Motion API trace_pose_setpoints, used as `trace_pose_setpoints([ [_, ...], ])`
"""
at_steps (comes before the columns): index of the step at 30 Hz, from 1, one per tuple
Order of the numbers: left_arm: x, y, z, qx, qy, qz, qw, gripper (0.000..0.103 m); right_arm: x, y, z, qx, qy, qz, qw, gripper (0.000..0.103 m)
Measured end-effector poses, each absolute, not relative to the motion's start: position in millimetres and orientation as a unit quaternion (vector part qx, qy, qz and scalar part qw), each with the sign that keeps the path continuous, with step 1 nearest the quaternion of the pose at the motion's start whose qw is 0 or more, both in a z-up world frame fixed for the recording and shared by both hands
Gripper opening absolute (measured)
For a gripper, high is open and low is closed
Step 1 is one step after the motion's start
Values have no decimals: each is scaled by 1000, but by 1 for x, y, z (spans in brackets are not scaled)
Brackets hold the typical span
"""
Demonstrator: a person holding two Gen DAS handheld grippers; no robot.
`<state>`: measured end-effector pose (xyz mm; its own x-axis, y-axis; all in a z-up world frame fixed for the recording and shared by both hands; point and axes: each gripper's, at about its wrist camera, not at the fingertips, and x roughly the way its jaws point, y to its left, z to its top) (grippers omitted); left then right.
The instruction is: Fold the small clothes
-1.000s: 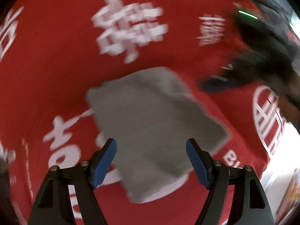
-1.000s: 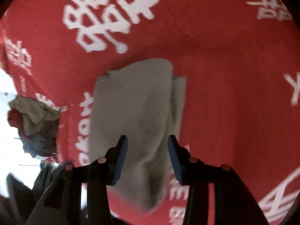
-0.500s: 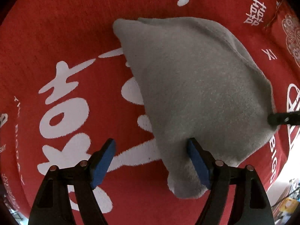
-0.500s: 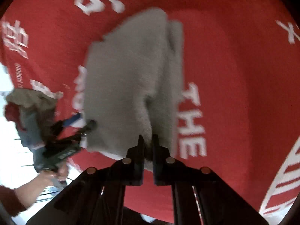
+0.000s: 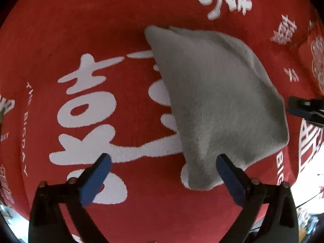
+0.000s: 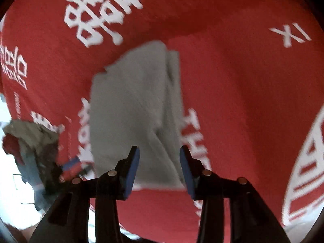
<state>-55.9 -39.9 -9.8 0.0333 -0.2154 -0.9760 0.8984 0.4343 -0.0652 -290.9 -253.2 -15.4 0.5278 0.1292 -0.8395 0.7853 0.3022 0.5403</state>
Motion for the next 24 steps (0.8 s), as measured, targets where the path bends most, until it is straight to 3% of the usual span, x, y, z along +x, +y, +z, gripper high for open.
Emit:
trace_pose_setpoints([
  [2, -53, -41, -7, 303, 552, -430, 646, 103, -278, -260, -27, 545, 425, -243, 680, 34],
  [3, -52, -41, -5, 299, 555, -429, 647, 103, -275, -263, -33, 548, 426, -250, 674, 13],
  [6, -48, -41, -2, 288, 569, -425, 642, 103, -286, -269, -56, 579, 420, -279, 641, 14],
  [8, -48, -39, 2, 287, 574, -425, 638, 103, -296, -268, -62, 597, 405, -290, 629, 21],
  [10, -49, -37, 6, 293, 578, -425, 632, 103, -302, -263, -60, 595, 410, -303, 621, 35],
  [16, -53, -31, 23, 300, 563, -432, 637, 103, -303, -238, -31, 552, 448, -317, 628, 41],
  [19, -56, -27, 34, 301, 552, -436, 644, 103, -305, -220, -10, 522, 464, -314, 643, 50],
  [24, -58, -23, 47, 287, 551, -456, 637, 103, -299, -186, 19, 502, 462, -305, 664, 57],
])
